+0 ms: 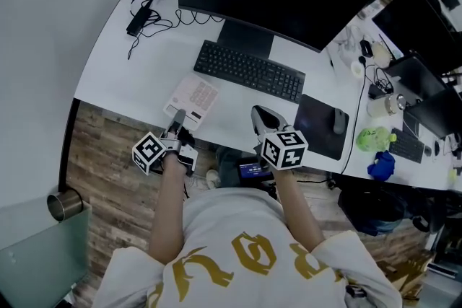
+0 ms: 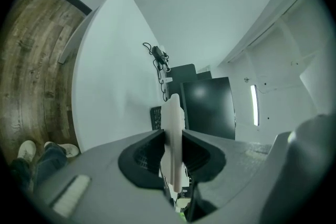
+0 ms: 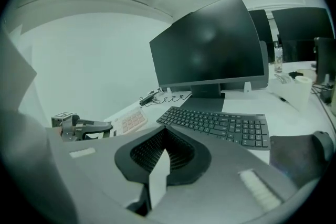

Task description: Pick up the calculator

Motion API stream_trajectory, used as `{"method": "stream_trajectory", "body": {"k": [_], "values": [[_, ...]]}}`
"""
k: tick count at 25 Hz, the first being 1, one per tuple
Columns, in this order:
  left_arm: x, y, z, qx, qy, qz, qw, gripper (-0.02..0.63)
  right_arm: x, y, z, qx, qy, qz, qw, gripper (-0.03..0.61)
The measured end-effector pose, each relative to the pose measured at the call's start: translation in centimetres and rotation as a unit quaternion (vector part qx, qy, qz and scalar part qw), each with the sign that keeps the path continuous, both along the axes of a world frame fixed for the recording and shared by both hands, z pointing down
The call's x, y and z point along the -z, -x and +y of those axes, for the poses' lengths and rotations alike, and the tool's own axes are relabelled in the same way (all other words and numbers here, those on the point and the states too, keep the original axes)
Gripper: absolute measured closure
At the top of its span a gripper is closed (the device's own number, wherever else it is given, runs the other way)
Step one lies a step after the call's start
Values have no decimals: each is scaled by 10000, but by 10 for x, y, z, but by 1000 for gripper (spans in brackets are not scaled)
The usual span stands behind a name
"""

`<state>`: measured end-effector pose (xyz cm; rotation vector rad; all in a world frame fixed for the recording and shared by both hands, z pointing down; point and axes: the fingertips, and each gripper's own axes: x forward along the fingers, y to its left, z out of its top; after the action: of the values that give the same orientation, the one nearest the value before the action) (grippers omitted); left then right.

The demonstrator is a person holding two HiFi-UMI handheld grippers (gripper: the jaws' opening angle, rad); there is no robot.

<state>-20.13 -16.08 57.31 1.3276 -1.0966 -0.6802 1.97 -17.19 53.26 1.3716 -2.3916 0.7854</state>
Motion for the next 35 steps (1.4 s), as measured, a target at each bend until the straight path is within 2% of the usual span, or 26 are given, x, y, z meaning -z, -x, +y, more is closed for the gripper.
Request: {"method": "stream_trajectory", "body": {"k": [17,35], "values": [[39,-1,47,-34,-373,86,9993,426,30,11,43,-7,-432,-59,9990,557],[37,8,53,77,-326,230,9992,426,30,15,47,3,-427,-51,9991,557]]}}
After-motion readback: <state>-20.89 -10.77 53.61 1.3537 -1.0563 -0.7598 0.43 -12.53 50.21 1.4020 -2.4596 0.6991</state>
